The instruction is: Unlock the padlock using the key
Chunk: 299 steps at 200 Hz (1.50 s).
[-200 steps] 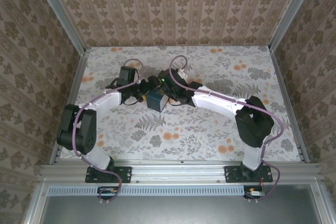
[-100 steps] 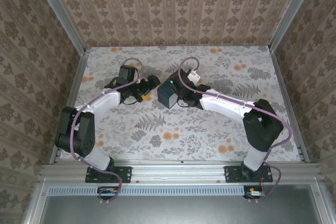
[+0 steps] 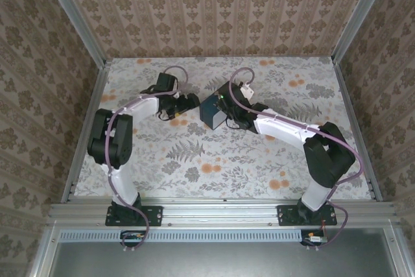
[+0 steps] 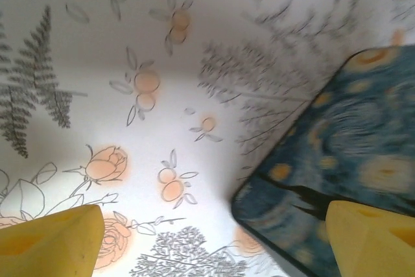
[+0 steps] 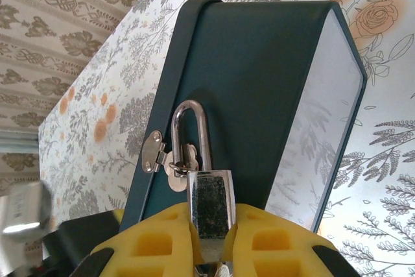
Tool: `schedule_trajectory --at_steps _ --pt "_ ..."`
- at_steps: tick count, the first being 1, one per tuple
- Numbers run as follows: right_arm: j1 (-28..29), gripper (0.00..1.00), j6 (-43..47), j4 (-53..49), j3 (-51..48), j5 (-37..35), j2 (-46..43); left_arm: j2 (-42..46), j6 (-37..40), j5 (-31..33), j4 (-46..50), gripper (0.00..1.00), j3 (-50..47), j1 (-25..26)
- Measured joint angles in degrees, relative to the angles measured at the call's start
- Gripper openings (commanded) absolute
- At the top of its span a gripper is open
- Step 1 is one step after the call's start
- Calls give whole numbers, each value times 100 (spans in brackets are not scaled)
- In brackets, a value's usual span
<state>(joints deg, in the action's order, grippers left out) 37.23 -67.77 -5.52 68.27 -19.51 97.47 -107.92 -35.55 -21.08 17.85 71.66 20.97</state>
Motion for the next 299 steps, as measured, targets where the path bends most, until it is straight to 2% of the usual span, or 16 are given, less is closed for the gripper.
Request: schedule_trajectory --at_steps 86,141,190,207,222,246,262,299 --pt "-619 0 560 -317 -81 481 -219 -24 238 -452 98 88 37 946" --pt "-824 0 710 -125 -341 688 -382 -17 238 -507 103 89 37 817" --pt "-1097 0 1102 -33 -693 931 -1021 247 330 -413 162 92 39 557" --pt "-1370 0 1233 -98 -732 1029 -1290 289 483 -332 299 100 116 492" --pt "-1823 0 1327 -15 -990 1189 -1508 291 697 -164 538 100 289 479" --pt "-2643 8 1600 98 -1622 1469 -1491 343 1152 308 846 100 579 476" --pt "-2994 26 1840 83 -1908 1720 -1222 466 1377 575 946 100 610 481" --pt "-3152 30 2365 83 -2081 2288 -752 769 1670 1082 1003 100 599 481"
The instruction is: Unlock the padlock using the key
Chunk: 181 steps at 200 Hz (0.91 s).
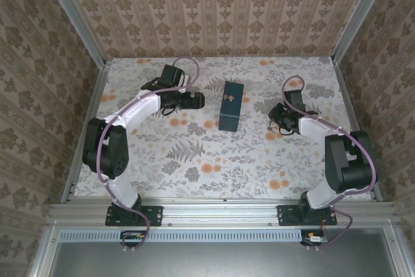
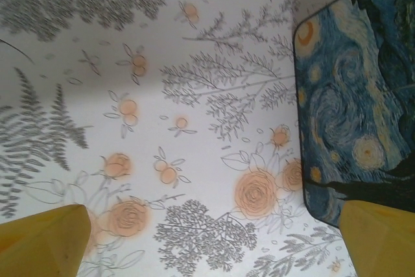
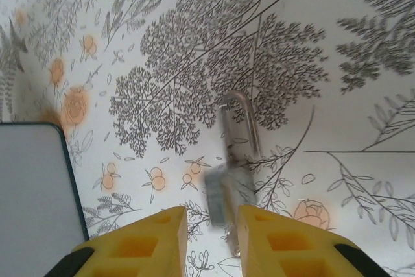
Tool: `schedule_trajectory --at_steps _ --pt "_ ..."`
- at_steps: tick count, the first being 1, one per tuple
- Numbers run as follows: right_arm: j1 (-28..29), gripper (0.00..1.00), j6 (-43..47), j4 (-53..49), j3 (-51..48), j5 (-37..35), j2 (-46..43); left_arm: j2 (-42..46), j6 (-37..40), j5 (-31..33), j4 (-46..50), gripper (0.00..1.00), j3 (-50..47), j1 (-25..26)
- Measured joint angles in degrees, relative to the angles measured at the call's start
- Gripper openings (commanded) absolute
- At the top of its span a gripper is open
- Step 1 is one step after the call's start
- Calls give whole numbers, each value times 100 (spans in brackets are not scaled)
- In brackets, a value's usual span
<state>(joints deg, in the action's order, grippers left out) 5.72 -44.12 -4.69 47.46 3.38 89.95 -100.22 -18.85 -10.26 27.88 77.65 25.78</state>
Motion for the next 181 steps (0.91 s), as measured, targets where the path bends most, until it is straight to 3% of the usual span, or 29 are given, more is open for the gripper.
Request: schedule_trajectory --at_steps 31,62,73,140,181 --pt "-22 34 374 -94 85 76 11 46 57 269 20 100 0 0" --pt "24 7 562 219 111 691 15 52 -52 -127 -203 100 -120 -2" --pt "111 4 546 498 138 986 120 50 -197 -496 -361 100 -201 0" --pt "828 1 42 2308 339 2273 1829 -109 -1005 -2225 -1351 100 -304 400" --pt "1283 1 -114 2601 949 2472 2304 -400 -1270 -2616 -1663 100 -304 457"
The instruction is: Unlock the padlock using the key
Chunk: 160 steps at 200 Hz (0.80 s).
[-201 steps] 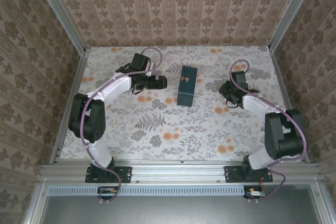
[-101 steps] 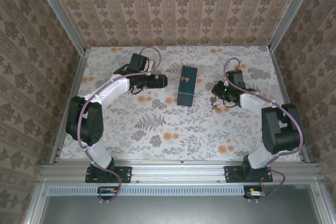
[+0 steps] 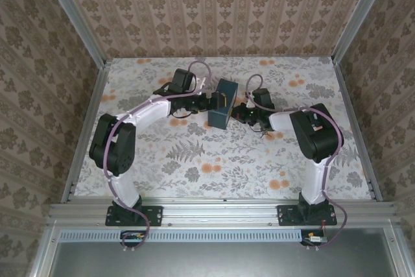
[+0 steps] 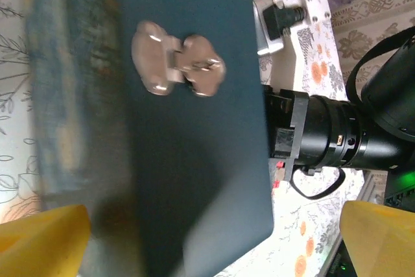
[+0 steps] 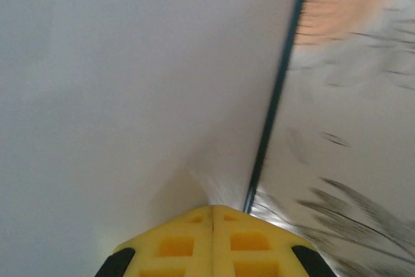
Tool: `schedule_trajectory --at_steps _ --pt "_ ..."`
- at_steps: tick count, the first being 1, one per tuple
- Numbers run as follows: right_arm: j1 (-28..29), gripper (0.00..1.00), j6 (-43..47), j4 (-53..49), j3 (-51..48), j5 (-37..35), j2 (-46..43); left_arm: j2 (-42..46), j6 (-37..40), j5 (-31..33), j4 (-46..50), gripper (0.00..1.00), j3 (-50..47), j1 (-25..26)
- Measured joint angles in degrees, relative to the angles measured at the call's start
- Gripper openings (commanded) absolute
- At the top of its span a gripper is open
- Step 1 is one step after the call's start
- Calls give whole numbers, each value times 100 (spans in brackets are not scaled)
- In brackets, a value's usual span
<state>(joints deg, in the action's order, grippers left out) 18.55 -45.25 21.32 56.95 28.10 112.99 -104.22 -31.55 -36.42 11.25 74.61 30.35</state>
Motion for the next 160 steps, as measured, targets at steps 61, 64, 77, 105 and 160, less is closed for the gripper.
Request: schedule_trajectory --at_steps 61,64,77,105,160 --pt "549 2 -275 85 1298 -111 970 319 -275 50 -232 100 -597 -623" --pt "573 2 -304 85 1360 -109 1016 339 -273 61 -214 100 -597 -649" --pt "660 2 -380 120 1593 -111 1191 431 -271 136 -166 100 -597 -723" --pt "841 3 -424 -46 1849 -133 1353 669 -219 313 -120 100 -588 -743" --pt "1038 11 -238 -704 1801 -350 1239 612 -63 474 133 100 -297 -660"
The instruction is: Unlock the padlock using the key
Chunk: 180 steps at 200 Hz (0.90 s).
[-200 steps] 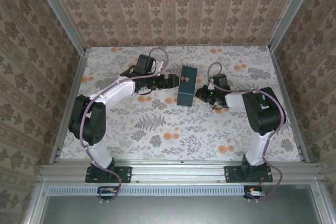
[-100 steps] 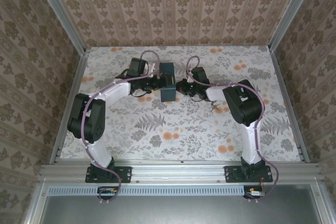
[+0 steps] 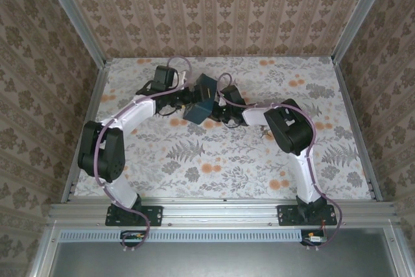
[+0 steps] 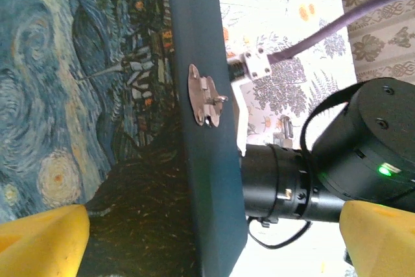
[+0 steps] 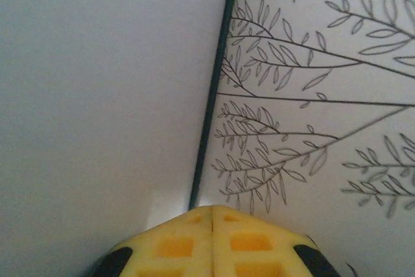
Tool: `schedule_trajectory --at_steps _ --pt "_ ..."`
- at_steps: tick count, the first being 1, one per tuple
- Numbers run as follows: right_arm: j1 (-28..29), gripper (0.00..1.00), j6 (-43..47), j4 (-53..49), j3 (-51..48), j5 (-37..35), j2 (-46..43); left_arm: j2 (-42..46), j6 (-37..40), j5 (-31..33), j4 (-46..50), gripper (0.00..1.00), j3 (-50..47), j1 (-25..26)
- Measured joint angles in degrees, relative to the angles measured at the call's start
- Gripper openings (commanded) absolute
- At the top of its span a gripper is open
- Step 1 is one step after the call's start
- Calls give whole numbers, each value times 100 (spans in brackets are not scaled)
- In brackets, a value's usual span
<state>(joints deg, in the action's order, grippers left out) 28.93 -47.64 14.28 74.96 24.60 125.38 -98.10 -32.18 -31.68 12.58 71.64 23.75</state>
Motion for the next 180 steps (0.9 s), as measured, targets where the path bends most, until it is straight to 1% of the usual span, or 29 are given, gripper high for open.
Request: schedule_trajectory --at_steps 45,65,75,88,125,156,180 --pt "-44 12 1038 -2044 -232 -1235 -929 -223 367 273 570 100 509 575" --pt "-122 13 1392 -2592 -275 -1650 -1241 -302 402 280 667 100 656 688" --pt "-192 14 1502 -2669 -372 -1694 -1368 -330 398 247 660 100 686 713" --pt "-310 13 1561 -2529 -638 -1631 -1523 -361 356 146 595 100 686 719" --pt "-754 12 1309 -1700 -1447 -1054 -1624 -450 114 -42 326 100 684 719" --pt "-778 7 1075 -1051 -1714 -833 -1744 -450 -46 -197 125 100 619 647" --pt "-776 5 813 -479 -1690 -382 -1648 -450 -170 -339 -13 100 570 605"
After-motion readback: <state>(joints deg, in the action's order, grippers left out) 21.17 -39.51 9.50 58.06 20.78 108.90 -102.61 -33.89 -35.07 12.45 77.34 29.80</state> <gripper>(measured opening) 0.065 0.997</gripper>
